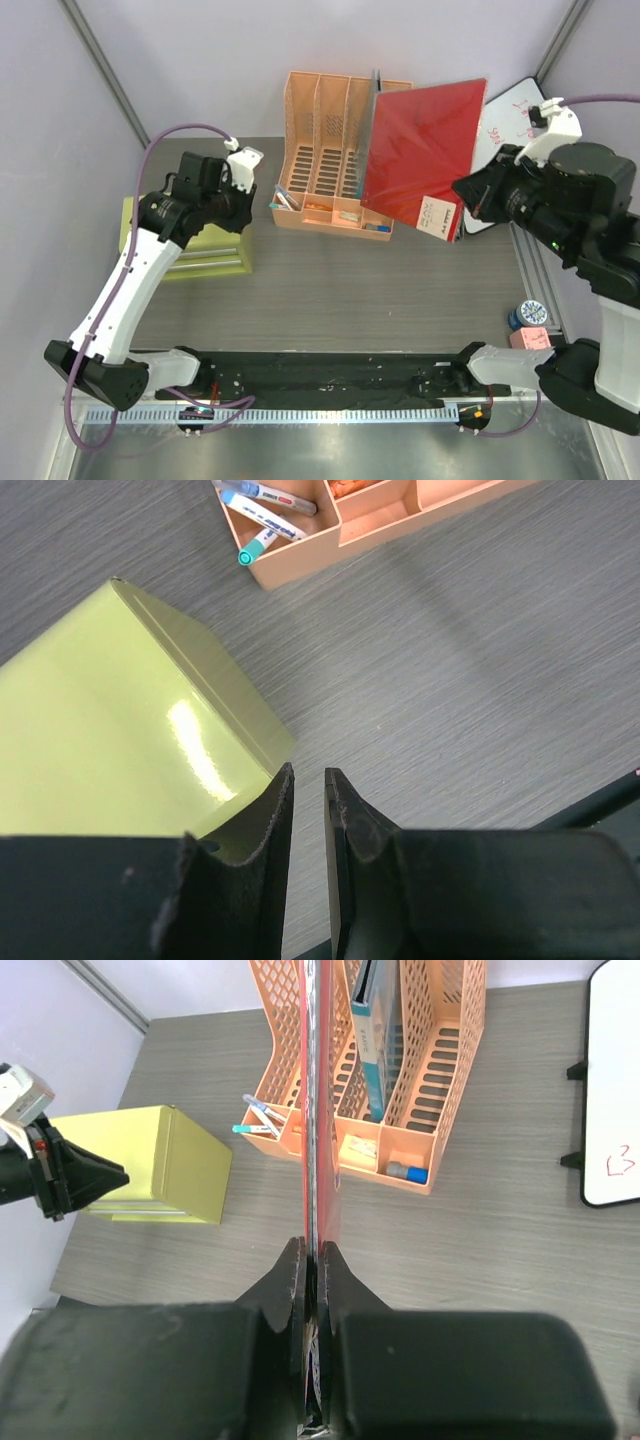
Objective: Organize the desk
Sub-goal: Place the folder in the storage box.
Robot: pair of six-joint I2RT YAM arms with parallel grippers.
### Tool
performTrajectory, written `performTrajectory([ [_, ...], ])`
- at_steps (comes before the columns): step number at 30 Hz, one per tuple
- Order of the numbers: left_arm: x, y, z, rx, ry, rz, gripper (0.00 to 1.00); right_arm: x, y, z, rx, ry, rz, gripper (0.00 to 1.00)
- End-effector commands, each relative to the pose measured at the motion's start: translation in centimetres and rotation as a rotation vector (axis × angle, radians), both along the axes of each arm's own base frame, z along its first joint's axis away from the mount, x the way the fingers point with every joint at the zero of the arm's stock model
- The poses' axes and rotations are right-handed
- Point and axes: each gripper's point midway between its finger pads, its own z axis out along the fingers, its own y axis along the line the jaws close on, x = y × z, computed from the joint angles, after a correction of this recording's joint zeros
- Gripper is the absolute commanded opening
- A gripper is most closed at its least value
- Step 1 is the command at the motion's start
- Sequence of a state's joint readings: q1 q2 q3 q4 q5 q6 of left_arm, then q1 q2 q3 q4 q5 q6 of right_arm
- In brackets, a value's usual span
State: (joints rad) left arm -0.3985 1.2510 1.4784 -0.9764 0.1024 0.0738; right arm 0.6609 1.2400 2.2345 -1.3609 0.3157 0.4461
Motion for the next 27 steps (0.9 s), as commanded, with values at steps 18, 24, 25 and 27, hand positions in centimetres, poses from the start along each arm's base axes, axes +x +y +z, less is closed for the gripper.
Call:
performTrajectory([
  [18, -0.2, -0.5, -1.9, -0.044, -0.006, -0.008, 0.18, 15.9, 12.3, -0.9, -0.004, -0.055, 0.025, 0.01],
  [24, -0.5, 0.0, -2.7, -0.016, -0.007, -0.008, 0.18, 19.0, 13.0, -2.8, -0.026, -0.048, -0.042, 0.01],
  [25, -0.5, 0.1, -2.9, -0.015, -0.003, -0.008, 0.18, 19.2, 12.8, -3.0, -0.025, -0.044, -0.049, 0.01],
  [27, -0.5, 0.0, -3.1, -0.014, 0.000, -0.007, 0.18, 19.4, 12.6, -2.9, -0.016, -0.044, -0.053, 0.01],
])
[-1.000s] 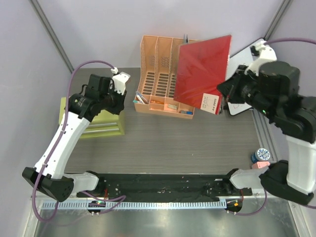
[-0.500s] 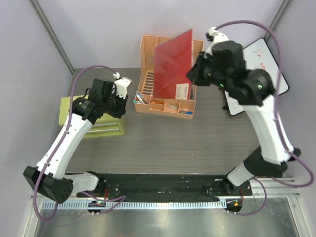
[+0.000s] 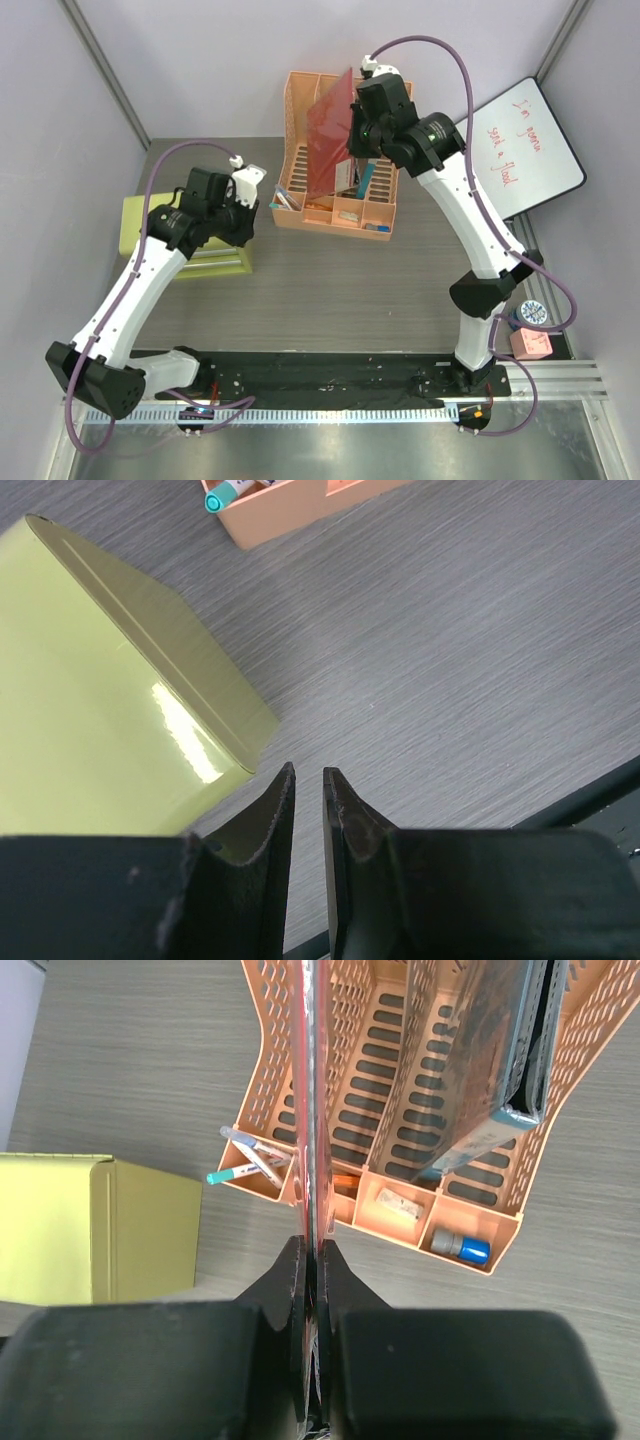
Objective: Organize the desk
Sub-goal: Place the folder in the storage box.
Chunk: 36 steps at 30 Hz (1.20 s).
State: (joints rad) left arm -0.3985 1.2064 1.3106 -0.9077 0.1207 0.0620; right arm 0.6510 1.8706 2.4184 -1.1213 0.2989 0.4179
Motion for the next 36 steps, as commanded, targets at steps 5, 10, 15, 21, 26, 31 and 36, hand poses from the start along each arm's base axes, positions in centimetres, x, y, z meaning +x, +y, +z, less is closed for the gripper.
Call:
performTrajectory([
  [5, 0.8, -0.1, 0.6, -0.009, -0.051, -0.002, 0.18, 0.8, -2.7, 7.2, 0.136, -0.202, -0.082, 0.01],
  [10, 0.9, 0.0, 0.5, -0.004, -0.048, -0.001, 0.18, -0.5, -3.6, 7.6, 0.141, -0.202, -0.080, 0.01],
  [15, 0.9, -0.1, 0.6, -0.011, -0.048, 0.002, 0.17, -2.1, -4.6, 8.1, 0.151, -0.207, -0.078, 0.01],
  [21, 0.9, -0.2, 0.5, -0.017, -0.041, 0.000, 0.18, -2.5, -5.0, 7.5, 0.136, -0.195, -0.086, 0.01],
  [26, 0.8, -0.2, 0.5, -0.014, -0.042, -0.001, 0.18, -2.6, -5.3, 7.1, 0.124, -0.186, -0.090, 0.01],
  [31, 0.7, -0.2, 0.0, -0.010, -0.035, -0.003, 0.17, -1.7, -4.9, 6.1, 0.114, -0.167, -0.086, 0.01],
  [36, 0.7, 0.0, -0.1, -0.004, -0.041, -0.001, 0.18, 0.0, -3.9, 6.1, 0.143, -0.166, -0.069, 0.01],
])
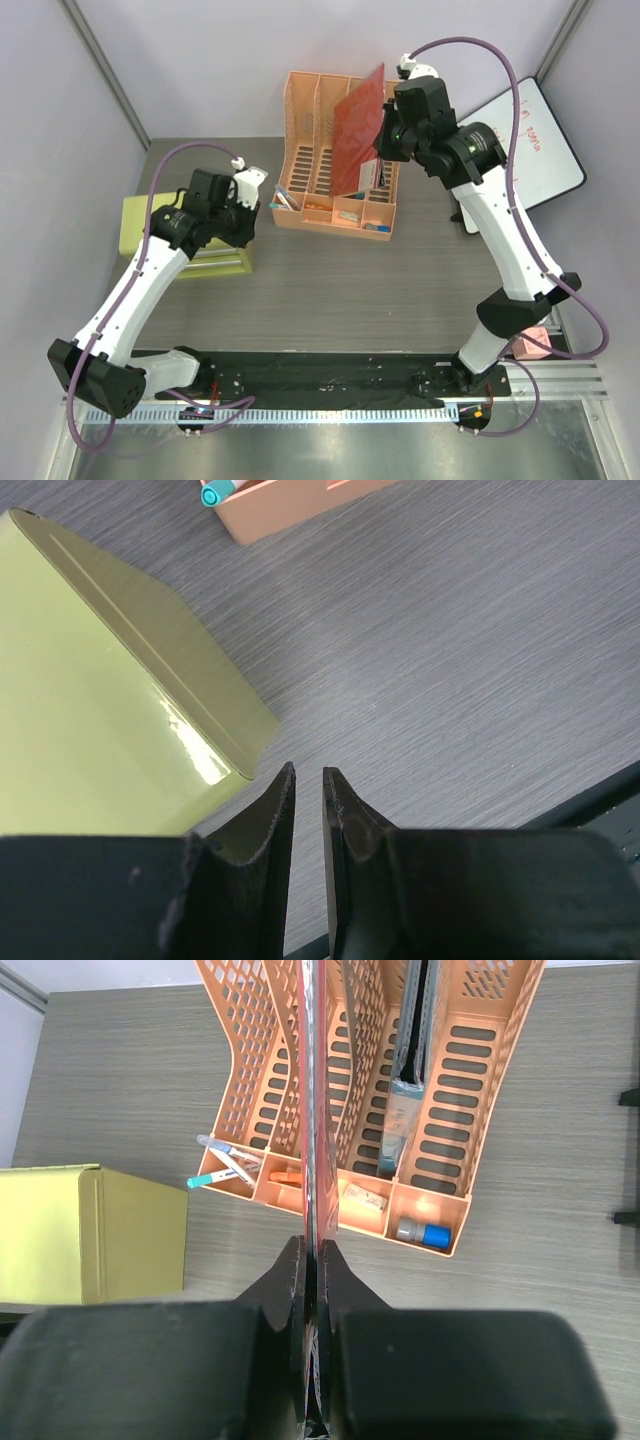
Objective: Organize the desk
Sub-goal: Place the folder in the storage box.
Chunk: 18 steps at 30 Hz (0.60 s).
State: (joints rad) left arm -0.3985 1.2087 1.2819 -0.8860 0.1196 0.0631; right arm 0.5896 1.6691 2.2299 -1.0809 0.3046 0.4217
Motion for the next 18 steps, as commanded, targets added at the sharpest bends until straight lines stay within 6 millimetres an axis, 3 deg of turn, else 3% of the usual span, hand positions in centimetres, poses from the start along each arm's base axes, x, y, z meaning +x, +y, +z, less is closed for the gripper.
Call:
performTrajectory([
  [1, 0.6, 0.1, 0.7, -0.008, -0.049, 0.000, 0.18, 2.7, 1.3, 3.7, 0.117, -0.124, -0.001, 0.01],
  [10, 0.4, 0.5, 0.6, 0.010, -0.060, -0.001, 0.17, 7.6, 4.2, 0.3, 0.158, -0.069, 0.021, 0.01],
  [18, 0.5, 0.8, 0.4, 0.029, -0.070, -0.003, 0.17, 8.9, 4.8, -1.5, 0.188, -0.010, 0.031, 0.01],
])
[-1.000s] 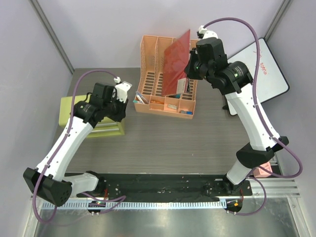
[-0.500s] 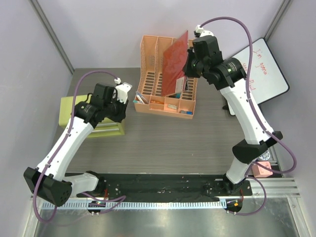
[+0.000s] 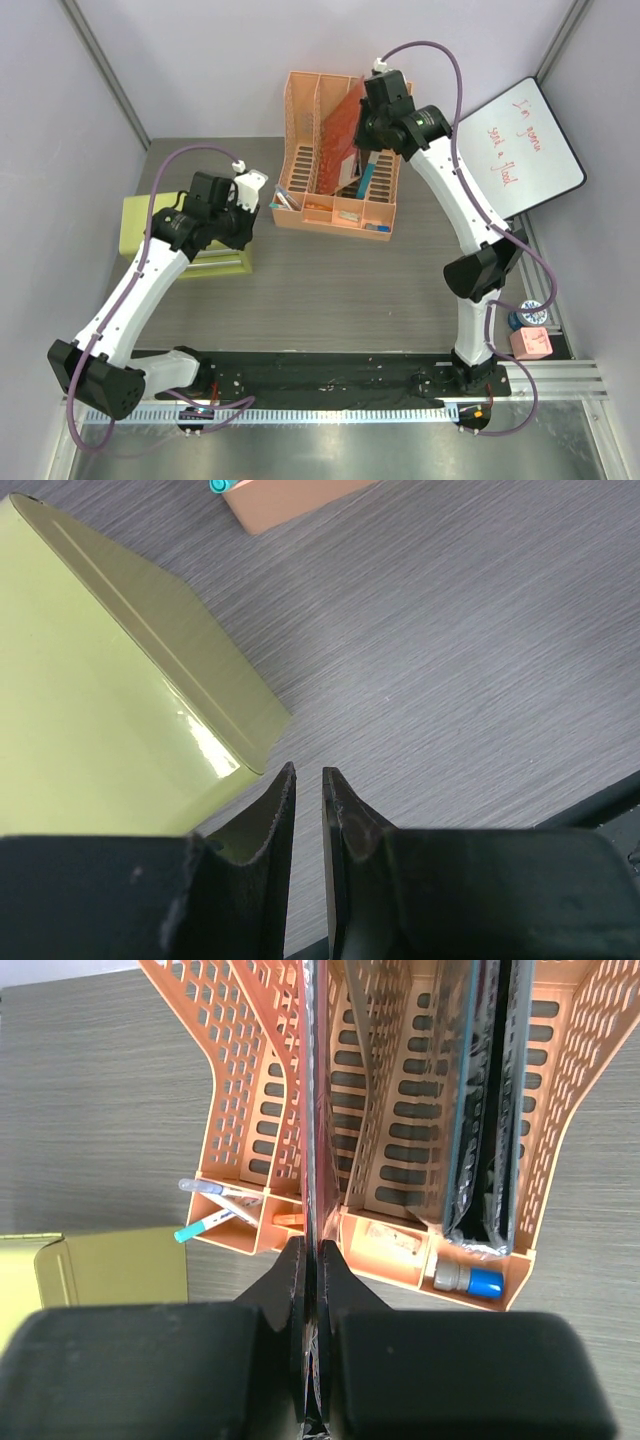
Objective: Organize the desk
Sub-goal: Place the folder in the storage box.
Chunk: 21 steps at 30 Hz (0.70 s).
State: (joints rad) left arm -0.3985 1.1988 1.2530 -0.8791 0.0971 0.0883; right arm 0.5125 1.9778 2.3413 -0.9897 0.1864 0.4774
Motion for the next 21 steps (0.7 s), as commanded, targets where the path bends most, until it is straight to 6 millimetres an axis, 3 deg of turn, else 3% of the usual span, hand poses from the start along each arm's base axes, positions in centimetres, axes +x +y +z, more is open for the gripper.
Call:
performTrajectory([
  [1, 0.7, 0.2, 1.1, -0.008, -0.064, 0.002, 0.17, 0.2, 1.1, 6.2, 0.152, -0.138, 0.033, 0.01],
  [3, 0.6, 0.0, 0.9, -0.014, -0.056, 0.002, 0.17, 0.4, 1.3, 6.5, 0.172, -0.138, 0.043, 0.13],
  [4, 0.6, -0.1, 0.7, -0.018, -0.046, -0.001, 0.17, 0.3, 1.5, 6.6, 0.185, -0.134, 0.057, 0.29],
  [6, 0.5, -0.3, 0.8, -0.027, -0.041, -0.003, 0.17, 0.7, 2.1, 7.0, 0.216, -0.144, 0.079, 0.34],
  [7, 0.4, -0.4, 0.7, -0.033, -0.036, -0.007, 0.17, 0.9, 2.1, 7.5, 0.231, -0.155, 0.085, 0.46],
  [10, 0.1, -0.5, 0.6, -0.040, -0.024, -0.011, 0.17, 1.4, 2.8, 9.1, 0.282, -0.198, 0.121, 0.60],
  [13, 0.0, -0.6, 0.6, -0.048, -0.020, -0.009, 0.17, 2.5, 2.8, 10.0, 0.327, -0.229, 0.125, 0.59],
  [17, -0.1, -0.4, 0.4, -0.040, -0.016, -0.008, 0.17, 3.0, 2.3, 9.2, 0.309, -0.223, 0.106, 0.56],
  [20, -0.1, -0.3, 0.3, -0.034, -0.021, -0.008, 0.17, 2.1, 1.2, 8.3, 0.234, -0.207, 0.097, 0.55],
  [21, -0.1, -0.3, 0.2, -0.034, -0.018, -0.008, 0.17, 0.8, 0.6, 9.6, 0.231, -0.229, 0.102, 0.56],
])
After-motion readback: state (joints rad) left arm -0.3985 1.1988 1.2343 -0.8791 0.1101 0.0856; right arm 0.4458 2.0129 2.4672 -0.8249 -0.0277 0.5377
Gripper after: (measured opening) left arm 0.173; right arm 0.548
